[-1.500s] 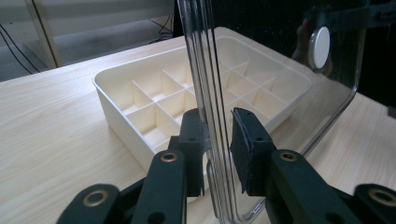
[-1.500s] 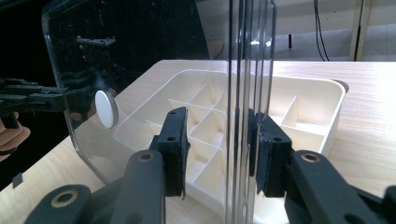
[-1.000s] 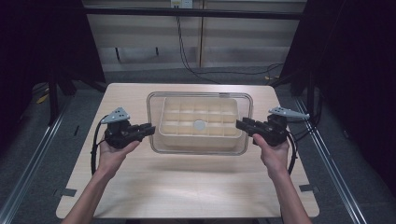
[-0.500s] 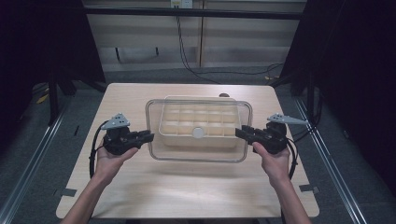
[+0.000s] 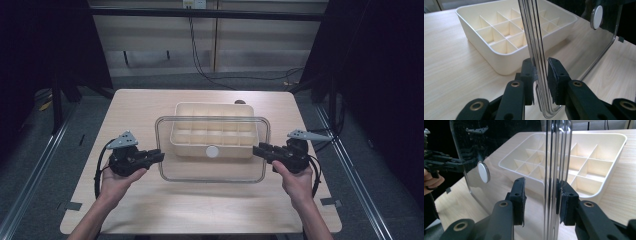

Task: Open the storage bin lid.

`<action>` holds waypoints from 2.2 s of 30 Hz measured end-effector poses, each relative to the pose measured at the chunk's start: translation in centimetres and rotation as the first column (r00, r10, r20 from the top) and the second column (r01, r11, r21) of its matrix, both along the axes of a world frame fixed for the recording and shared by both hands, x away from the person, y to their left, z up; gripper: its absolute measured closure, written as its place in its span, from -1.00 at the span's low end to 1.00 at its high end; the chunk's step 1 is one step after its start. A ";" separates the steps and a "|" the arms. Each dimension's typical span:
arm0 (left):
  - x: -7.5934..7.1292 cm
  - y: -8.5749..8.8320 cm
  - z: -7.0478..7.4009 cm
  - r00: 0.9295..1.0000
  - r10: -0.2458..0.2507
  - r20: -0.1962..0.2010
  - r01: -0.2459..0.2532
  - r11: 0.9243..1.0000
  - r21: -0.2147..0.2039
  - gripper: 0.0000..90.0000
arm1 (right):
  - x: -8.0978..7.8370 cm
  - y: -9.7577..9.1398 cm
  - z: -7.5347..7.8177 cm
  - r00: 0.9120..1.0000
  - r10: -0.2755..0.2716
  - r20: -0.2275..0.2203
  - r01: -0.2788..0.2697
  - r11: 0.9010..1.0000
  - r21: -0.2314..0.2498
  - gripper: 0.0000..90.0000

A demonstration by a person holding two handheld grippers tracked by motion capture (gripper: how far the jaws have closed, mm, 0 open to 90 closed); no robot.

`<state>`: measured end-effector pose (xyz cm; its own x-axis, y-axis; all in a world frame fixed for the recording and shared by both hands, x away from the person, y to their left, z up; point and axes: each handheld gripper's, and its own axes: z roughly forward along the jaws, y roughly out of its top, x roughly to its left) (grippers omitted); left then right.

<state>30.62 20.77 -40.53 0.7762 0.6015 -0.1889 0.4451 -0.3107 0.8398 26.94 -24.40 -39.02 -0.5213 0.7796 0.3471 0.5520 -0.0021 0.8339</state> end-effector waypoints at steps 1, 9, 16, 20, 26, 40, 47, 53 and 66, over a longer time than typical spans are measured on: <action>-0.1 0.0 -0.1 1.000 -0.004 -0.002 0.004 1.000 0.003 0.68 | -0.1 0.0 0.0 1.000 -0.003 -0.005 0.003 1.000 0.001 0.39; -1.0 0.4 -0.7 1.000 -0.013 -0.024 0.014 1.000 0.018 0.68 | -1.0 0.3 -0.5 0.999 0.009 -0.032 -0.009 1.000 0.003 0.40; -1.8 0.3 -0.9 0.999 -0.020 -0.028 0.021 0.999 0.039 0.68 | -1.8 0.2 -1.7 0.997 0.023 -0.070 -0.022 1.000 0.012 0.40; -2.3 0.4 -1.1 0.999 -0.031 -0.024 0.032 0.999 0.038 0.67 | -2.4 0.1 -2.0 0.996 0.029 -0.083 -0.027 0.999 0.018 0.40; -2.8 0.2 -1.4 0.999 -0.035 -0.035 0.037 0.998 0.047 0.67 | -3.1 0.1 -2.3 0.996 0.030 -0.089 -0.029 1.000 0.011 0.40; -4.1 -0.2 -2.7 0.996 -0.051 -0.078 0.058 0.994 0.092 0.67 | -4.7 0.1 -3.9 0.990 0.032 -0.140 -0.032 0.999 0.000 0.39; -4.6 0.2 -3.9 0.993 -0.049 -0.106 0.059 0.994 0.097 0.66 | -5.0 0.5 -5.1 0.986 0.036 -0.165 -0.036 0.999 -0.001 0.38; -4.7 0.2 -4.1 0.990 -0.065 -0.122 0.076 0.994 0.083 0.65 | -5.0 0.4 -5.7 0.983 0.030 -0.182 -0.029 1.000 0.006 0.36; -4.4 -0.2 -4.9 0.987 -0.078 -0.138 0.092 0.991 0.098 0.54 | -4.5 0.4 -6.8 0.980 0.018 -0.198 -0.021 1.000 -0.014 0.32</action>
<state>26.25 20.56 -45.45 0.7972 0.5566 -0.2339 0.5193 -0.4346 0.7358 22.42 -24.05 -45.79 -0.4585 0.7762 0.4327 0.7058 0.0222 0.7080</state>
